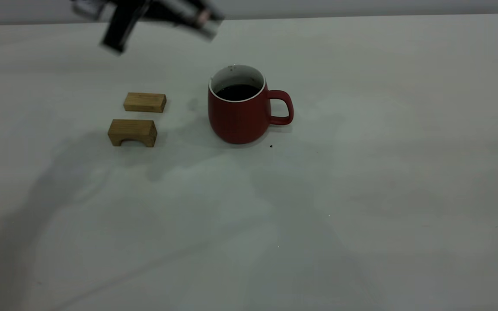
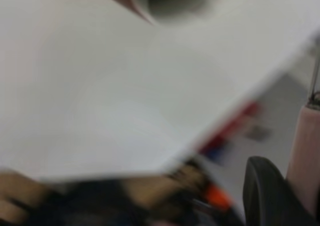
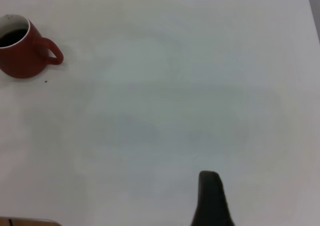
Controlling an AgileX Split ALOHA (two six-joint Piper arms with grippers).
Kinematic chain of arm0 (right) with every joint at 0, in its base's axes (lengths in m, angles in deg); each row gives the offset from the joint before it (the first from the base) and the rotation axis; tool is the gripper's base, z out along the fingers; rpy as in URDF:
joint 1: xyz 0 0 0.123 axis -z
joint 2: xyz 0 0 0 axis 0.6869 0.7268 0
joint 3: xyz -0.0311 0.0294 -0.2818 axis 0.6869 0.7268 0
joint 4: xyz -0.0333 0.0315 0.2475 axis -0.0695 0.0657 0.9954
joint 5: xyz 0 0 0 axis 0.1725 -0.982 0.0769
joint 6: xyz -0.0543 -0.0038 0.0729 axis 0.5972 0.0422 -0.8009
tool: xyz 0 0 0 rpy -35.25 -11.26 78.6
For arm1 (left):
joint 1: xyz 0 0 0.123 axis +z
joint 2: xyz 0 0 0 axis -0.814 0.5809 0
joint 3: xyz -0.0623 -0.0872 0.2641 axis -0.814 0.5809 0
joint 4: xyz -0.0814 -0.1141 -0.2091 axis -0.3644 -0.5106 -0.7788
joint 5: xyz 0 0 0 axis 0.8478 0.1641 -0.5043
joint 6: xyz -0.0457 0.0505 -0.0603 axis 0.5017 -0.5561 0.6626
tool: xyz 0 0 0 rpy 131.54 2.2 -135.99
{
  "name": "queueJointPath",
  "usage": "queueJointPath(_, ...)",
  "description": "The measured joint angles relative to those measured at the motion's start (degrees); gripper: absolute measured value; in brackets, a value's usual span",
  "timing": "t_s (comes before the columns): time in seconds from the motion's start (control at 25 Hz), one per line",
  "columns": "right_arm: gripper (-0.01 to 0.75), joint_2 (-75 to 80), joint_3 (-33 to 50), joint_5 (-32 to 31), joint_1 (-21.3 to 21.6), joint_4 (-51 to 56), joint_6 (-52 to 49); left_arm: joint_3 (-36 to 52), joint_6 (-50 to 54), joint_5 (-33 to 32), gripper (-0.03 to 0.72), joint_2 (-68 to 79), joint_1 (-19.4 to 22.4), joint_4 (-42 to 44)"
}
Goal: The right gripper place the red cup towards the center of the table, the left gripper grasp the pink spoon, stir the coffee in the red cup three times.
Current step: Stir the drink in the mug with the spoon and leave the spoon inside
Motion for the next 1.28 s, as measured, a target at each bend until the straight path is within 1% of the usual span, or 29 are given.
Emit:
queueJointPath(0.12,0.587,0.0,0.0,0.0,0.0,0.0,0.0,0.0,0.1,-3.0,0.147,0.0,0.0,-13.3)
queueJointPath(0.2,0.587,0.0,0.0,0.0,0.0,0.0,0.0,0.0,0.6,-4.1,0.147,0.0,0.0,-19.6)
queueJointPath(0.28,0.587,0.0,0.0,0.0,0.0,0.0,0.0,0.0,1.6,-4.9,0.147,0.0,0.0,-24.2)
queueJointPath(0.36,0.587,0.0,0.0,0.0,0.0,0.0,0.0,0.0,2.9,-5.3,0.147,0.0,0.0,-26.3)
queueJointPath(0.44,0.587,0.0,0.0,0.0,0.0,0.0,0.0,0.0,6.5,-5.2,0.147,0.0,0.0,-27.0)
queueJointPath(0.56,0.587,0.0,0.0,0.0,0.0,0.0,0.0,0.0,16.4,-4.1,0.147,0.0,-0.6,-27.3)
queueJointPath(0.64,0.587,0.0,0.0,0.0,0.0,0.0,0.0,0.0,22.6,-2.2,0.147,0.0,-1.3,-27.3)
queueJointPath(0.72,0.587,0.0,0.0,0.0,0.0,0.0,0.0,0.0,26.4,0.4,0.147,0.0,-2.3,-27.5)
queueJointPath(0.88,0.587,0.0,0.0,0.0,0.0,0.0,0.0,0.0,30.3,6.0,0.147,0.1,-3.9,-27.6)
queueJointPath(1.12,0.587,0.0,0.0,0.0,0.0,0.0,0.0,-0.1,36.4,5.7,0.147,3.8,-4.0,-28.0)
queueJointPath(1.28,0.587,0.0,0.0,0.0,0.0,0.0,-0.1,-2.2,37.9,5.6,0.147,8.7,-4.0,-28.0)
